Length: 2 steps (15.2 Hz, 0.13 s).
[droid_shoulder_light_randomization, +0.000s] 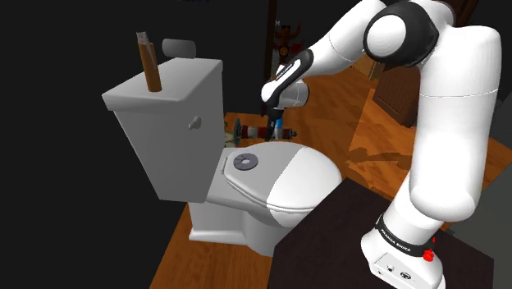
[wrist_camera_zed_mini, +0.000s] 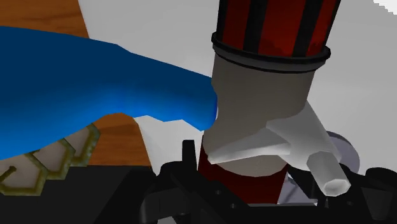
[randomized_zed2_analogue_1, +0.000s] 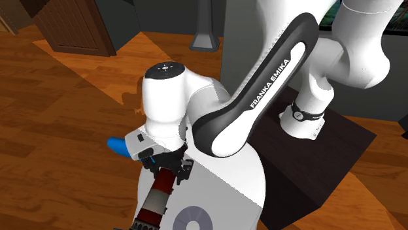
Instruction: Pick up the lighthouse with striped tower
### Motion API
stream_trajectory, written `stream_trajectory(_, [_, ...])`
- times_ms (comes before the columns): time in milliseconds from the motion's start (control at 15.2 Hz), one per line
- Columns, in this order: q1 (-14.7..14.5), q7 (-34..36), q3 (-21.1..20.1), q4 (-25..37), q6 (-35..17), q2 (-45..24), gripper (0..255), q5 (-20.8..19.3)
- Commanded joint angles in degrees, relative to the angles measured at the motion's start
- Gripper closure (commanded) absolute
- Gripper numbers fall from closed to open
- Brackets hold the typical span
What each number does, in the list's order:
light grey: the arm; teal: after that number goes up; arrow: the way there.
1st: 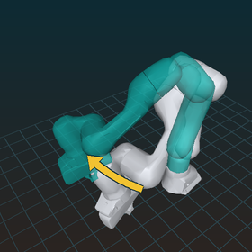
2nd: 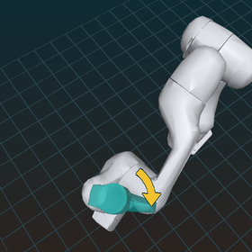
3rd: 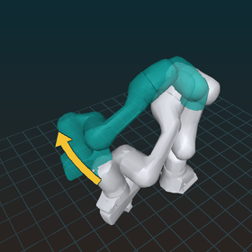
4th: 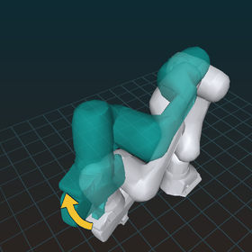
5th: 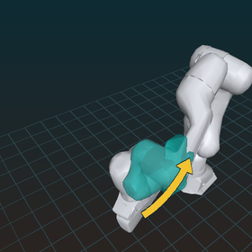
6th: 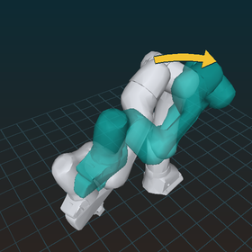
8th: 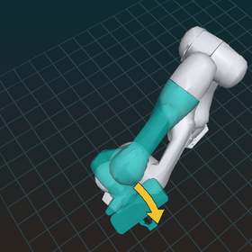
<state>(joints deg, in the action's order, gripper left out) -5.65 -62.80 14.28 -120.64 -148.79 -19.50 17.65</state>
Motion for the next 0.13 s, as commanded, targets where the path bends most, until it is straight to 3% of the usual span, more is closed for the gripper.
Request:
stream_trajectory(0, [-0.19, 0.39, 0.28, 0.02, 0.67, 0.77, 255, -0.48])
stream_trajectory(66, [-0.18, 0.39, 0.27, 0.03, 0.67, 0.77, 255, -0.48])
